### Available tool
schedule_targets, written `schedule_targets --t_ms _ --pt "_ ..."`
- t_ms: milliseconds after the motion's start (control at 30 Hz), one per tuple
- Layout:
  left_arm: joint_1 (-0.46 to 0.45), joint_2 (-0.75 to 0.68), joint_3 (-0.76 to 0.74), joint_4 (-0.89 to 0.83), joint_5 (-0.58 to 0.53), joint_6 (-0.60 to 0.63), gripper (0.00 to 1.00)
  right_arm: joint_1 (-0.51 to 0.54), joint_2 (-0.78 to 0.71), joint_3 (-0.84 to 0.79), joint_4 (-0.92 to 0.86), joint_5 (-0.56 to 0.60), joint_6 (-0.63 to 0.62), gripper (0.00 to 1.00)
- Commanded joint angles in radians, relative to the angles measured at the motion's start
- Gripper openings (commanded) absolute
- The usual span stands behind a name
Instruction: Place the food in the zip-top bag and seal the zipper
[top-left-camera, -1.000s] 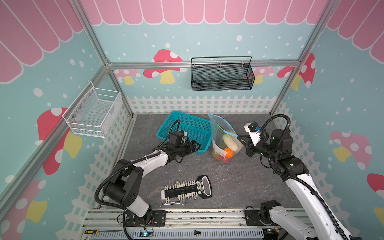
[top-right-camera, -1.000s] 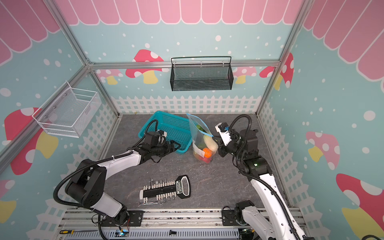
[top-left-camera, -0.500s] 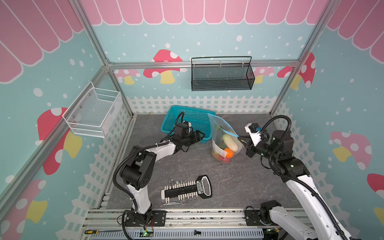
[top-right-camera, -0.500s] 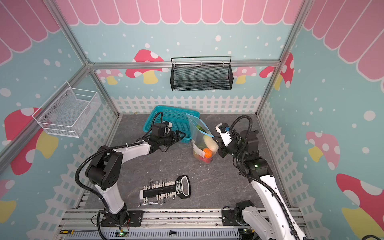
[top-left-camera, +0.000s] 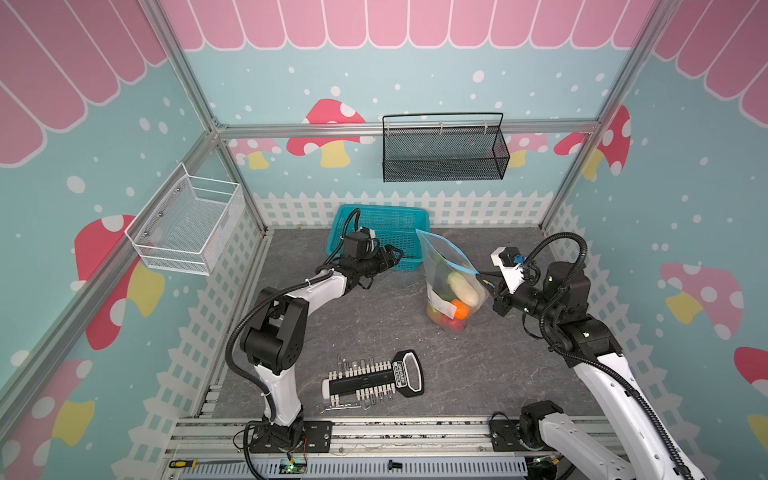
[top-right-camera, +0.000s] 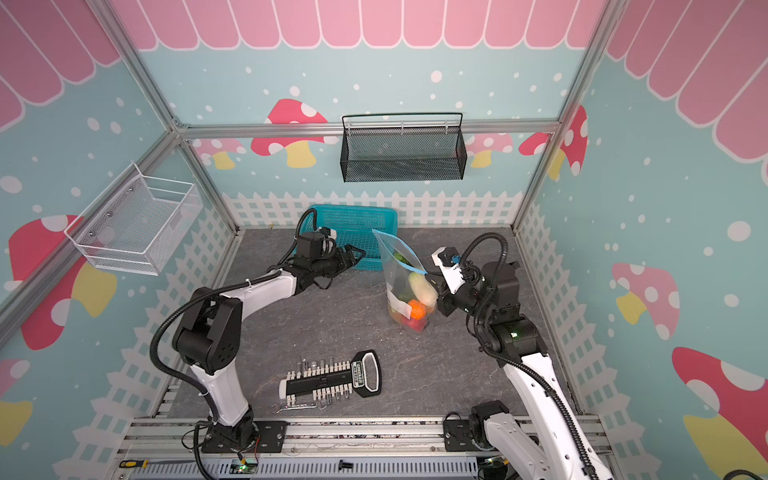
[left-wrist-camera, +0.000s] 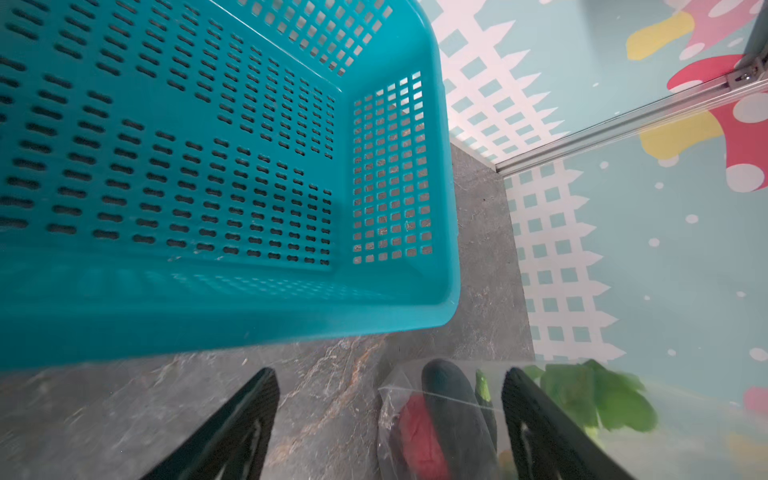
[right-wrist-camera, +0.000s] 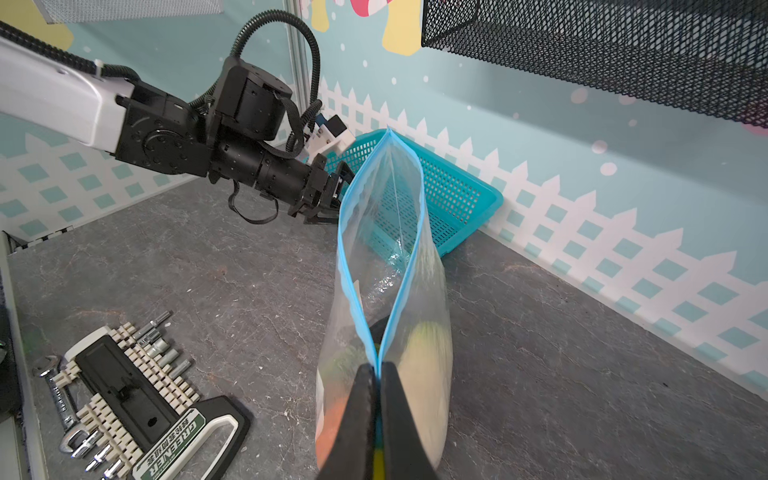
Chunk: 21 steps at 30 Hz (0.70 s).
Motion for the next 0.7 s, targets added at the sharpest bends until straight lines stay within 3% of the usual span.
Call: schedule_targets --t_ms 0,300,667 --pt "0.019 -0.144 -0.005 -0.125 -0.006 0.082 0.85 0.0 0.012 0.043 0.061 -0.061 -0.053 0.06" --pt "0.051 -0.403 0.042 -0.357 0.044 0.221 0.85 0.001 0.118 0.173 0.101 -0.222 -0.115 0.04" --pt "0.064 -0.515 0.122 -0.435 0.15 0.317 0.86 0.027 0.227 0.229 0.138 -0.402 -0.198 0.01"
